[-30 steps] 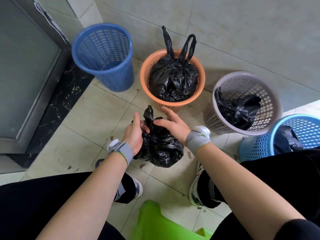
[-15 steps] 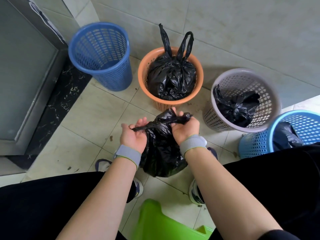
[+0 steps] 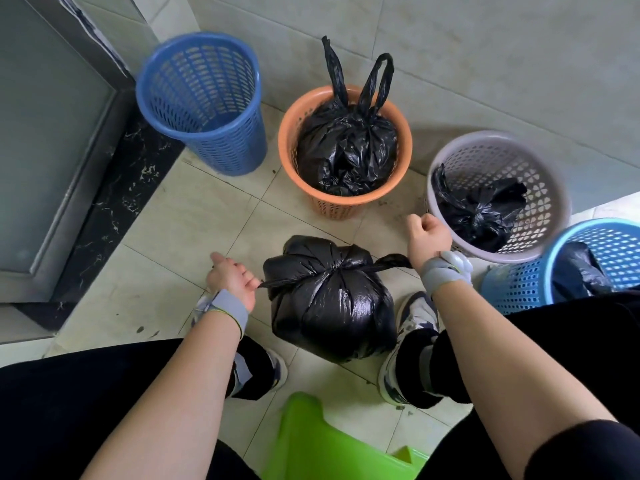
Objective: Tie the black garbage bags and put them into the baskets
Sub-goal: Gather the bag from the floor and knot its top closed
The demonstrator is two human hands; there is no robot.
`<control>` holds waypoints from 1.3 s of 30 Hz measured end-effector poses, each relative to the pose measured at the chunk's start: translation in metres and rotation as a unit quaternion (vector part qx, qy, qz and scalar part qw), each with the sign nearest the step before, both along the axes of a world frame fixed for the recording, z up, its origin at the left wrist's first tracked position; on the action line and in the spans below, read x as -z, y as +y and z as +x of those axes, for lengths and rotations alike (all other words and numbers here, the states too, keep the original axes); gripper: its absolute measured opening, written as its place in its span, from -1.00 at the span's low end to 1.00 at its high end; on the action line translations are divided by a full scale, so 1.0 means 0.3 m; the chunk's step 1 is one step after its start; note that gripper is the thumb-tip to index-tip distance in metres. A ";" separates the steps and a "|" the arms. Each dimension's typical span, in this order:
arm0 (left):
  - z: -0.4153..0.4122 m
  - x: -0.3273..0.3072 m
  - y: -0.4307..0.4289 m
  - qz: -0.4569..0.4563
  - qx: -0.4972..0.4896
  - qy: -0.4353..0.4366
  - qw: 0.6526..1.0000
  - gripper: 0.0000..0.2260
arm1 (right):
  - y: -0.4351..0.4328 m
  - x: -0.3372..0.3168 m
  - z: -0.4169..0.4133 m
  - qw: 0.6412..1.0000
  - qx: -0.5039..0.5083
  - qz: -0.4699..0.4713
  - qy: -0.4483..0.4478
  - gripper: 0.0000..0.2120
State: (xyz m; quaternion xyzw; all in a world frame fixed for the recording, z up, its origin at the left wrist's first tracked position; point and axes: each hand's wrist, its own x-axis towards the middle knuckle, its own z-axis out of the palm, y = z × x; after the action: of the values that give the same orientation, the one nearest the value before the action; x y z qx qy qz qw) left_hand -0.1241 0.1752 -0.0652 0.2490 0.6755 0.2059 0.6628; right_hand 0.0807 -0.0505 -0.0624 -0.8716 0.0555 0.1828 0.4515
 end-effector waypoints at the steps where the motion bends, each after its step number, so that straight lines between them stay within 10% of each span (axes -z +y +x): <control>1: 0.003 0.005 -0.004 0.010 0.019 0.002 1.000 -0.63 | 0.001 -0.002 -0.004 1.000 -0.010 -0.023 0.003 -0.65; 10: 0.038 0.015 -0.070 0.114 0.387 0.159 0.901 -0.30 | 0.047 0.039 -0.053 0.981 -0.184 -0.062 0.008 -0.74; 15: 0.072 0.026 -0.082 0.047 0.354 0.087 0.930 -0.35 | 0.085 0.035 -0.106 0.979 -0.164 0.043 0.117 -0.54; 18: 0.085 0.044 -0.072 0.043 0.307 0.061 0.949 -0.40 | 0.076 0.100 -0.131 0.972 -0.099 -0.027 0.211 -0.25; 22: 0.085 0.087 -0.067 0.051 0.272 0.017 0.961 -0.58 | 0.088 0.154 -0.122 0.953 -0.178 -0.120 0.214 -0.40; 27: 0.051 0.194 -0.081 0.081 0.435 0.139 0.886 -0.61 | 0.180 0.210 -0.072 0.952 -0.216 -0.128 0.175 -0.55; 31: 0.064 0.259 -0.043 0.198 0.507 0.244 0.803 -0.76 | 0.242 0.282 -0.046 0.927 -0.212 -0.176 0.253 -0.22; 39: 0.172 0.289 0.001 0.306 0.540 0.260 0.740 -0.68 | 0.329 0.375 -0.007 0.930 -0.158 -0.198 0.268 -0.10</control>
State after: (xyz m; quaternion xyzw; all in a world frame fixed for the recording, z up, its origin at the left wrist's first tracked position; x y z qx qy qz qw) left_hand -0.0724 0.1756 -0.1518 0.8053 0.4745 -0.0642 0.3496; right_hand 0.0785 0.0482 -0.1751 -0.8595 0.0712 0.4635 0.2034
